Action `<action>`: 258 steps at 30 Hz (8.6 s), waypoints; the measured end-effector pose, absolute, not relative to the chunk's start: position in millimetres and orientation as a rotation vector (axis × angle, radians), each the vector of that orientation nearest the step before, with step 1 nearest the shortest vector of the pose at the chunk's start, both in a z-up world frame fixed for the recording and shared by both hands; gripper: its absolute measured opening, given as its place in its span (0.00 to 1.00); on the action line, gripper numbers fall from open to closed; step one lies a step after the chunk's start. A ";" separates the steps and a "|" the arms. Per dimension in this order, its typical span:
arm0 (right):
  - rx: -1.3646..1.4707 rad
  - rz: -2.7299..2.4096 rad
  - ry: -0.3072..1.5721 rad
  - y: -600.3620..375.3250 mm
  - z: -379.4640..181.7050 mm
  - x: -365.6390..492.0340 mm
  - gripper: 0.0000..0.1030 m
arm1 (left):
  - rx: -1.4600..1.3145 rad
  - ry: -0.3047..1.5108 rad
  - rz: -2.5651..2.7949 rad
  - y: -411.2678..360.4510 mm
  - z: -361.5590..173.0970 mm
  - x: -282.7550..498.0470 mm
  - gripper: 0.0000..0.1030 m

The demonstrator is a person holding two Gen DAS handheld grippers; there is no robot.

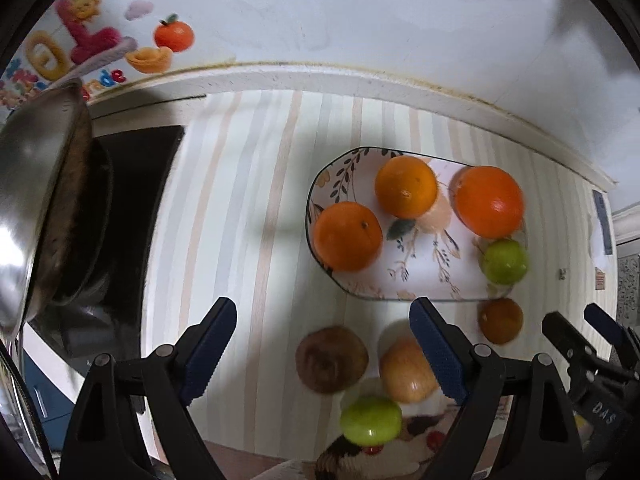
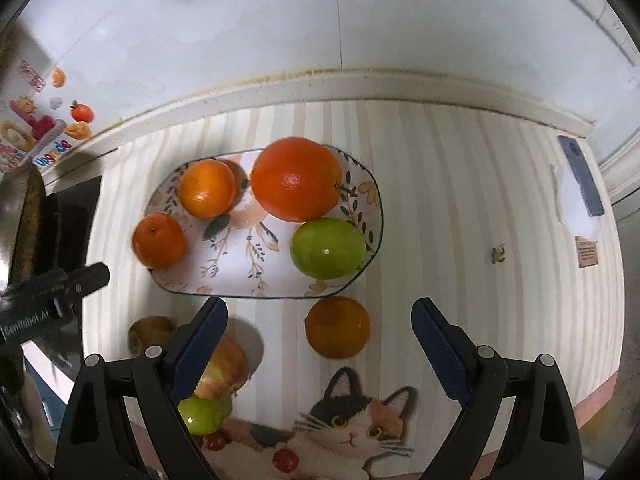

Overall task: Organize fruits
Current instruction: 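Lift both open tools away from the plate back toward the fruits, then grasp a small green apple with the left tool while the right tool grasps a red apple, then carry the green and red apples onto the plate and open both tools, then lower the left tool to the dark brown apple while the right tool reaches the orange, then grasp the dark brown apple with the left tool while the right tool grasps the orange, then carry the brown apple and orange onto the plate and open both tools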

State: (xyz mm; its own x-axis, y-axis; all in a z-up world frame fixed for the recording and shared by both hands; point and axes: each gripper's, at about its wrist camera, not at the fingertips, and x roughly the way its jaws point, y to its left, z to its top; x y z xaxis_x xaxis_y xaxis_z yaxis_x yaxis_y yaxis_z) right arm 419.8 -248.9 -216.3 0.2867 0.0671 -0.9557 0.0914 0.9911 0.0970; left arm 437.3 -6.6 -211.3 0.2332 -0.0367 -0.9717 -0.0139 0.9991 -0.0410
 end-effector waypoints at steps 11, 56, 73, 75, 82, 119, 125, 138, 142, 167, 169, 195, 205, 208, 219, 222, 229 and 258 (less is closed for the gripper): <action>0.138 -0.001 1.178 -246.5 -155.0 367.8 0.93 | 0.017 1.174 -0.042 -14.7 -146.3 370.6 0.86; 0.366 0.117 1.423 -260.2 -270.2 369.6 0.93 | -0.026 1.592 -0.114 -52.5 -328.1 353.4 0.56; 0.326 0.324 1.535 -161.5 -339.2 395.7 0.69 | -0.074 1.543 0.056 10.1 -328.2 345.2 0.56; 0.307 0.316 1.528 -162.2 -337.8 392.6 0.68 | -0.084 1.542 0.057 6.2 -327.6 347.2 0.56; 0.328 0.271 1.487 -184.2 -323.1 388.8 0.68 | -0.104 1.514 0.028 -0.7 -301.4 355.3 0.56; 0.394 0.148 1.434 -195.4 -303.3 494.6 0.68 | -0.074 1.575 -0.112 -20.1 -276.7 580.5 0.56; 0.397 0.130 1.476 -197.6 -308.0 502.0 0.89 | -0.052 1.583 -0.126 -23.2 -283.6 580.6 0.71; 0.248 0.004 1.426 -220.2 -274.9 490.7 0.95 | -0.033 1.429 -0.079 -11.4 -238.5 531.8 0.86; 0.218 -0.009 1.394 -229.3 -257.8 477.0 0.95 | -0.038 1.381 -0.069 -9.1 -225.1 508.5 0.86; 0.125 -0.003 1.101 -233.6 -140.2 357.8 0.95 | 0.012 1.069 -0.058 -14.3 -120.4 367.5 0.86; 0.125 -0.004 1.079 -232.8 -129.9 348.7 0.95 | 0.013 1.054 -0.059 -15.1 -115.2 360.0 0.86; 0.522 -0.120 1.384 -321.6 -273.2 316.1 0.95 | -0.012 1.344 -0.051 -18.9 -234.2 377.5 0.86; 0.595 -0.079 1.358 -326.7 -312.3 356.4 0.94 | 0.019 1.536 -0.045 -38.1 -316.5 408.0 0.86; 0.578 -0.054 1.361 -315.3 -316.4 372.9 0.92 | 0.010 1.540 -0.027 -36.8 -327.7 413.5 0.75; 0.415 -0.013 1.436 -270.2 -344.1 412.2 0.58 | 0.017 1.484 -0.022 -31.0 -321.8 407.6 0.62; 0.388 0.033 1.450 -263.0 -342.2 403.5 0.58 | 0.029 1.472 -0.038 -35.0 -314.3 393.8 0.62; 0.333 0.106 1.489 -250.6 -336.2 368.7 0.58 | 0.024 1.499 -0.093 -41.8 -315.4 346.7 0.62; 0.304 0.301 1.551 -189.7 -270.8 569.5 0.58 | -0.157 1.406 -0.127 -70.1 -274.0 481.2 0.63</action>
